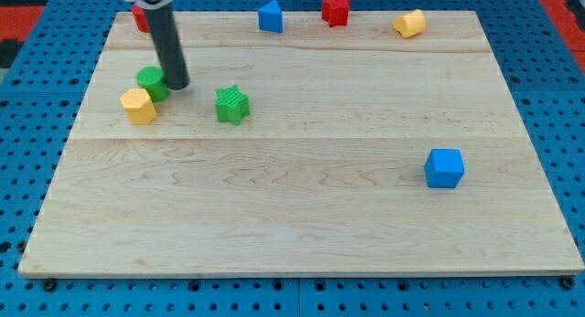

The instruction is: Push the green star towards the center right side

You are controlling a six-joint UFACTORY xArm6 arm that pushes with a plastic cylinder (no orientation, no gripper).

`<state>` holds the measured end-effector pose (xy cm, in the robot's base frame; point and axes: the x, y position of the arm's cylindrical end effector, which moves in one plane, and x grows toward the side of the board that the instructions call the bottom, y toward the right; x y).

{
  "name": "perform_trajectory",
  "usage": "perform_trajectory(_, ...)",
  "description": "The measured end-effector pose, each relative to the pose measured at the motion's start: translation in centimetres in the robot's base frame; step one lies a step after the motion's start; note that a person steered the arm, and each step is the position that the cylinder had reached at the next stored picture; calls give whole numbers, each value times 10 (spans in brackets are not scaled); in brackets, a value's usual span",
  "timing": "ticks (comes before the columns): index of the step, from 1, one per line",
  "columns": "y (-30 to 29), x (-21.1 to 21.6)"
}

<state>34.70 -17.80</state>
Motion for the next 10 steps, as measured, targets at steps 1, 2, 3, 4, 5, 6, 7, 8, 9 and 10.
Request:
perform_trajectory(1, -6, -6)
perform_trajectory(2, -6, -8)
perform_trajectory(3, -6, -8)
perform_trajectory(4, -1, -18)
perform_trajectory(5, 7, -24)
perform_trajectory(6, 7, 0)
perform_trajectory(7, 45, 30)
perform_trajectory(8, 89, 57)
perform_trajectory(9, 174, 65)
perform_trajectory(10, 171, 54)
